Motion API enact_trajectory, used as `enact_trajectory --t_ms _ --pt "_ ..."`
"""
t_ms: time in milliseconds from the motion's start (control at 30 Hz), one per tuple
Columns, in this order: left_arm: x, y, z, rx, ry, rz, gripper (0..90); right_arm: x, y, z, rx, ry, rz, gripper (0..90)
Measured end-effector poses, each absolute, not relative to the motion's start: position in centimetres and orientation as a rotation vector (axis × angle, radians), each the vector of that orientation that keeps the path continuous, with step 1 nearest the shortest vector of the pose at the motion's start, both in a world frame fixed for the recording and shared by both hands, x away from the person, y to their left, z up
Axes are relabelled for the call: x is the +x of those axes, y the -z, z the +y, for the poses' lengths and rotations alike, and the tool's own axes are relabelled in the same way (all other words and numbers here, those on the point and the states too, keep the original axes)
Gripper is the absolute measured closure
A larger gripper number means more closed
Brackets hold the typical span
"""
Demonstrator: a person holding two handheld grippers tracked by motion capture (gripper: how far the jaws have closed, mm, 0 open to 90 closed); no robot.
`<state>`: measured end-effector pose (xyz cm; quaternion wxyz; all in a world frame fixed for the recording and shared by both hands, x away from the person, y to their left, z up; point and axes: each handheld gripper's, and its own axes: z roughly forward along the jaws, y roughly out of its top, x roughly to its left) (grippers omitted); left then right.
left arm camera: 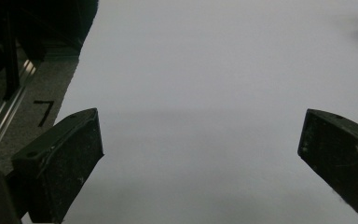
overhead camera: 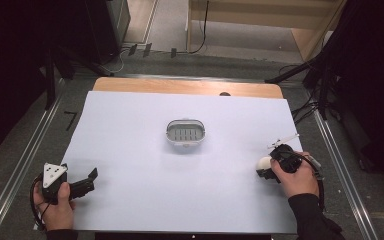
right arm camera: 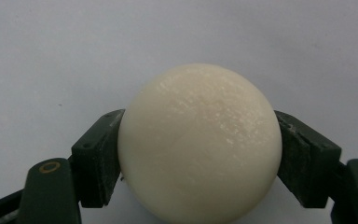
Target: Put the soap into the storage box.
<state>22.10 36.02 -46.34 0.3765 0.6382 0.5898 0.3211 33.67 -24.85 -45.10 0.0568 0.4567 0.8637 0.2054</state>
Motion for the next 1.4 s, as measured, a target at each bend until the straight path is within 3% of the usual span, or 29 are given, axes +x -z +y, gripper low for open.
enact_trajectory --t_ms 1400 --pt "22.1 46.3 36.1 1.630 -0.814 1.512 0.2 36.7 42.7 -18.2 1.241 -0.683 2.721 24.9"
